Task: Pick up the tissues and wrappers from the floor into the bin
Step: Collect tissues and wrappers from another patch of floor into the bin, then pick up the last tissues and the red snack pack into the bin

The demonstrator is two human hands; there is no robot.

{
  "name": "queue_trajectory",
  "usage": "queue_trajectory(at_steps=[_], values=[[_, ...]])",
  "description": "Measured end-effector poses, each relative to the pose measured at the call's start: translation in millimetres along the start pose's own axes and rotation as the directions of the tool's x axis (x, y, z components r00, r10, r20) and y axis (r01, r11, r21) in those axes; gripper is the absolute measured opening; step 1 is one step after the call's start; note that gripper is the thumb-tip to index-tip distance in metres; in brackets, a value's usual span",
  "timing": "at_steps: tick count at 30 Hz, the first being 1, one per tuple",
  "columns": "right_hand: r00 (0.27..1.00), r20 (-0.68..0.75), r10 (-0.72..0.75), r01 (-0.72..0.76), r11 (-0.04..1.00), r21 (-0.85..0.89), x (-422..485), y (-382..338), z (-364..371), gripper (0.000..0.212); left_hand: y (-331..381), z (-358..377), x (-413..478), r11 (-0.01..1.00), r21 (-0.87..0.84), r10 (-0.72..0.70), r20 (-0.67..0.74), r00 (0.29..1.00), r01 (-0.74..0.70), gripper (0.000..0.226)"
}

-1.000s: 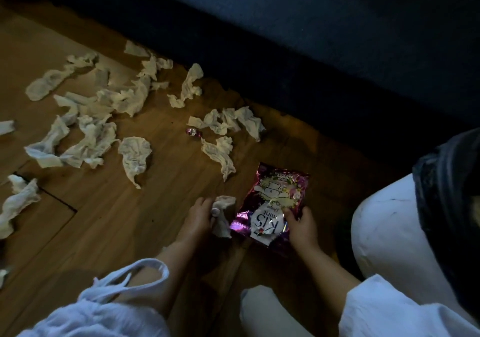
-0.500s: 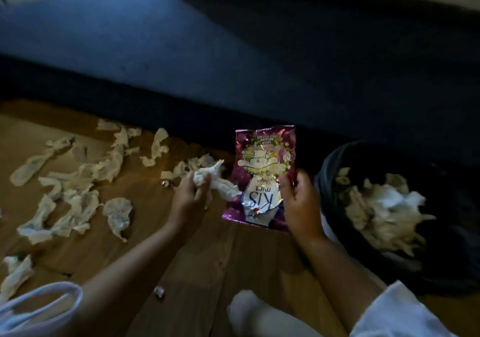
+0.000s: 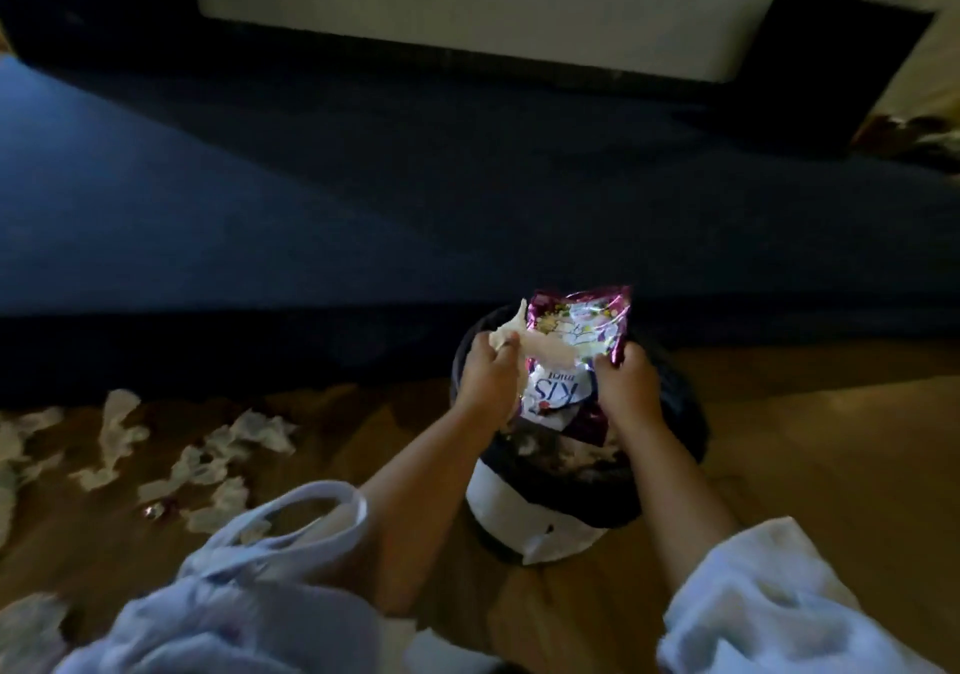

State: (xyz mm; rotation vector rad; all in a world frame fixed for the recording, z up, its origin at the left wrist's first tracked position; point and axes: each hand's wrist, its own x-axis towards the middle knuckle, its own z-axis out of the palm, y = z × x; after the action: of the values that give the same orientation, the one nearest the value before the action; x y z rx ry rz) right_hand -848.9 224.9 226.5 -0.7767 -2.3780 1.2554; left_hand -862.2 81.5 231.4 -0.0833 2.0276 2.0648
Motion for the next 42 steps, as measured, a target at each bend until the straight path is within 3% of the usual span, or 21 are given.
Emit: queue_trajectory(at_steps=[5, 9, 13, 16, 21, 25, 31, 33, 35, 38, 42], values=[[0.987, 0.129, 0.094, -0.067, 0.978, -0.199, 17, 33, 5, 0.044, -7, 17, 19, 0.981, -0.022, -0.188, 0.156, 0.970, 0.194, 0.058], [0.978, 0.163, 0.129, -0.086, 0.965, -0.248, 15, 40, 9, 0.059, -11, 4, 19, 0.973, 0.004, -0.227, 0.211, 0.951, 0.231, 0.068], [0.996, 0.051, -0.070, 0.076, 0.988, -0.136, -3, 26, 11, 0.045, -15, -11, 5, 0.986, 0.000, -0.161, 0.236, 0.958, 0.166, 0.065], [0.969, 0.029, -0.245, 0.246, 0.969, -0.025, -28, 4, 19, 0.028, -16, -30, -16, 0.996, -0.013, -0.080, 0.196, 0.977, 0.084, 0.051], [0.787, 0.123, -0.604, 0.584, 0.795, 0.163, -76, -24, 57, 0.019, -44, -88, -50, 0.998, -0.055, 0.007, 0.005, 1.000, -0.007, 0.019], [0.656, 0.356, -0.666, 0.572, 0.746, 0.342, -106, -31, 109, 0.017, -105, -151, -66, 0.999, -0.016, -0.035, -0.195, 0.980, 0.033, 0.026], [0.416, 0.723, -0.551, 0.516, 0.798, 0.312, -139, 8, 200, 0.018, -211, -221, -90, 0.924, 0.040, -0.325, -0.443, 0.835, 0.381, 0.030], [0.348, 0.811, -0.470, 0.531, 0.812, 0.243, -149, 27, 228, 0.017, -239, -235, -97, 0.824, 0.160, -0.411, -0.492, 0.768, 0.544, 0.038], [0.295, 0.869, -0.397, 0.547, 0.816, 0.187, -159, 43, 254, 0.015, -258, -245, -105, 0.661, 0.317, -0.477, -0.523, 0.707, 0.680, 0.049], [0.221, 0.921, -0.321, 0.588, 0.798, 0.137, -171, 59, 287, 0.017, -276, -255, -119, 0.493, 0.435, -0.500, -0.568, 0.654, 0.754, 0.055], [0.154, 0.956, -0.248, 0.672, 0.736, 0.083, -173, 64, 333, 0.029, -297, -261, -133, 0.538, 0.394, -0.459, -0.605, 0.651, 0.745, 0.047]])
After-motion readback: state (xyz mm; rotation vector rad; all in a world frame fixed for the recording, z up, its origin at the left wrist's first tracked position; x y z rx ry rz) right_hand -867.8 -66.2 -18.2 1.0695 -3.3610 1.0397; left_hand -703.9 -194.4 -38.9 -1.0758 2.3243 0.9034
